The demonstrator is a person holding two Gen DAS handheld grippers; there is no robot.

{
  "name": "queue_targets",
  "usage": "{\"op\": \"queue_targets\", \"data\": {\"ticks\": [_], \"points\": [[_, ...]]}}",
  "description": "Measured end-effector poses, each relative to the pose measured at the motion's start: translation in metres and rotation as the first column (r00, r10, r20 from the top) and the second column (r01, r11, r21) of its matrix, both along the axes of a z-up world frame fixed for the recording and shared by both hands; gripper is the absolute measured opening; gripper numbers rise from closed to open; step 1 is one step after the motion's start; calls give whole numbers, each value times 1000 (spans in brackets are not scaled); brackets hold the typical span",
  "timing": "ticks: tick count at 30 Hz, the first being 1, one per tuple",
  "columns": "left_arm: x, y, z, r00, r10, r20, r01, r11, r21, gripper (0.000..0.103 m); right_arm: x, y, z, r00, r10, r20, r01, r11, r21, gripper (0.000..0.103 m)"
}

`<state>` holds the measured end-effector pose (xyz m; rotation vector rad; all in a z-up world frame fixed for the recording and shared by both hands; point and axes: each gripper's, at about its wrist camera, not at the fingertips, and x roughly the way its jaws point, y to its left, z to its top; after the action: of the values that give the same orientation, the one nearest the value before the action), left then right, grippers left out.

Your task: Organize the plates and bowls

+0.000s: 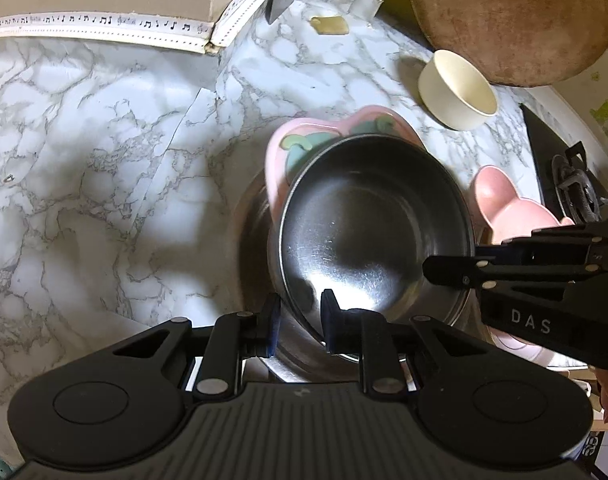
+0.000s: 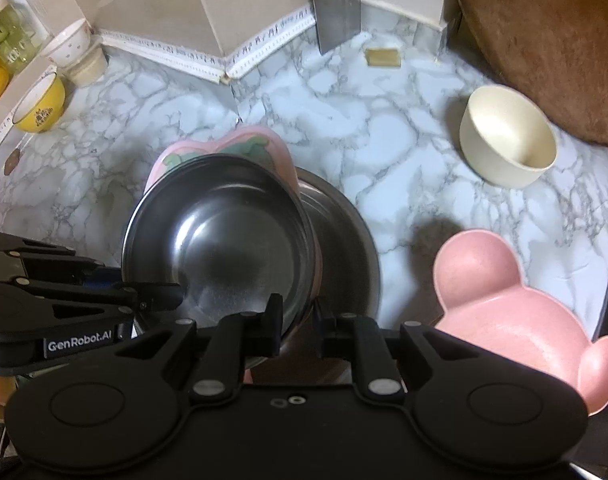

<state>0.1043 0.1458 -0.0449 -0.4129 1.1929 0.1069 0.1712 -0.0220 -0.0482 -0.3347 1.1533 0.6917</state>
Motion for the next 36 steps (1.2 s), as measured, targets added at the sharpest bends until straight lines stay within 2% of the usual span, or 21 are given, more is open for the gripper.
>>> {"op": "queue_targets", "data": {"ticks": [5,14,21,24,25,26,28,30,31,36], "points": [[2,2,-7,1000,6,8,-6,1000,9,20,4,1,-12,1000,-6,-28,6,1000,0,16],[4,0,-8,999,-3,39,3,1000,22,20,9,-11,-18,998,-34,-47,37,997,63,17],[3,-3,-3,997,-23,75,19,998,55,23,8,-20,-8,998,-54,27,50,992,116,17],[-1,-5,5,993,-34,114,24,995,92,37,7,-24,-5,997,-60,48,53,989,138,19],[-3,-6,8,991,-38,130,24,994,107,47,5,-25,-4,996,-60,61,52,989,138,21],[-5,-7,11,988,-41,149,23,993,118,59,4,-26,-3,996,-57,70,46,988,145,25],[-9,-7,17,984,-37,176,14,991,130,65,2,-28,-1,995,-56,81,43,987,155,42],[-11,-5,20,983,-32,183,7,991,135,65,-1,-29,1,993,-55,104,37,985,166,91],[-11,-4,21,982,-30,185,6,991,133,65,-2,-31,3,992,-58,112,38,984,174,96],[-18,-3,28,978,-30,204,-2,989,151,65,-7,-36,8,990,-65,123,40,980,194,96]]}}
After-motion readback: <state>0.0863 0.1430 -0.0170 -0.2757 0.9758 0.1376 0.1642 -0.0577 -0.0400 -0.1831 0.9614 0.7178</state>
